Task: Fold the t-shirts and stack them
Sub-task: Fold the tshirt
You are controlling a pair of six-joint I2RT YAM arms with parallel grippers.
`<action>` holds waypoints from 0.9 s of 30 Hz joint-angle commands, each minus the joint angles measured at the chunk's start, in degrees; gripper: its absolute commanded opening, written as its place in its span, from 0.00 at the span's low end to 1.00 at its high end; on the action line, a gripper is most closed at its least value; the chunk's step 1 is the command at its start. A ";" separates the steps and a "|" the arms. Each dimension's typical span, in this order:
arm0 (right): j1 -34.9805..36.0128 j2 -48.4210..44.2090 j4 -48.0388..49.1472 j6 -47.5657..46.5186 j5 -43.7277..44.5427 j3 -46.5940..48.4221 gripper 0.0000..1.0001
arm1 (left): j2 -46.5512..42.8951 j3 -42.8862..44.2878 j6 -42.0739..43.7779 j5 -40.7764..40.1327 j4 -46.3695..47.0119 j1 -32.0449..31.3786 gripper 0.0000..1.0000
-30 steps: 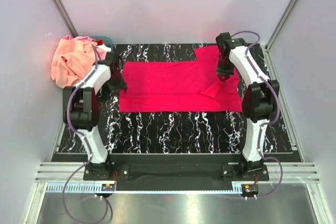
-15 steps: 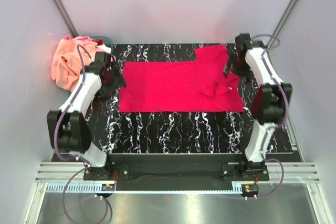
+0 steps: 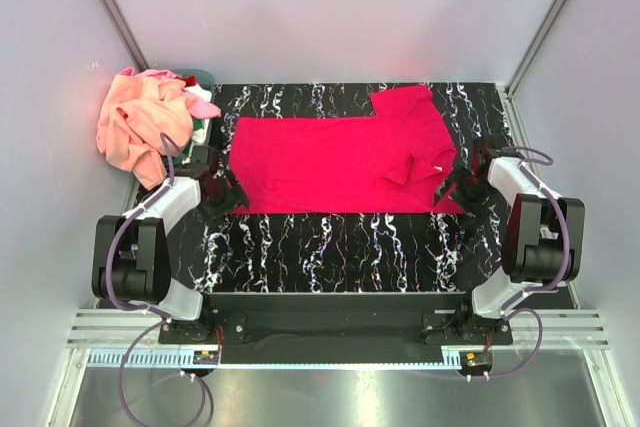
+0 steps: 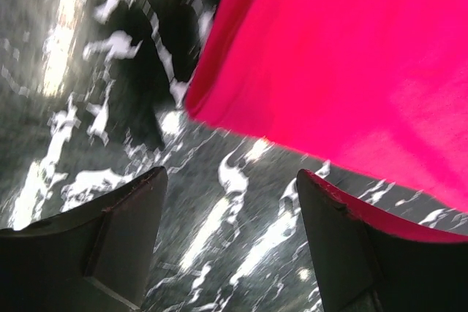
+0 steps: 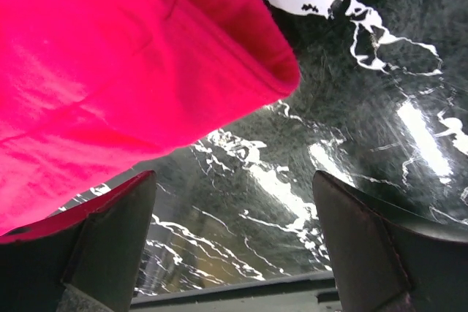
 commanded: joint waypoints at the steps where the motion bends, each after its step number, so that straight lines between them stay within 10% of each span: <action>1: -1.36 -0.98 6.71 1.58 -2.08 -0.51 0.93 | -0.31 -0.52 -1.27 0.45 7.06 0.06 0.76; 13: -4.44 5.88 11.54 1.40 -2.25 -0.24 0.63 | 4.08 -2.37 -2.15 -1.40 10.84 0.06 0.61; 16: -4.79 6.94 12.77 1.32 -1.90 -1.03 0.45 | 5.66 -2.10 -2.33 -1.84 11.81 0.06 0.35; 18: -4.71 7.99 12.52 1.49 -1.46 -0.60 0.24 | 6.37 -1.49 -2.07 -2.02 12.07 0.06 0.00; 22: -4.97 7.47 9.37 1.49 4.14 0.63 0.01 | 4.54 -1.75 -2.24 -2.98 10.41 0.06 0.00; 27: -5.76 2.56 5.66 2.46 11.89 -0.42 0.00 | -4.42 -4.47 -3.47 -6.67 4.70 0.06 0.00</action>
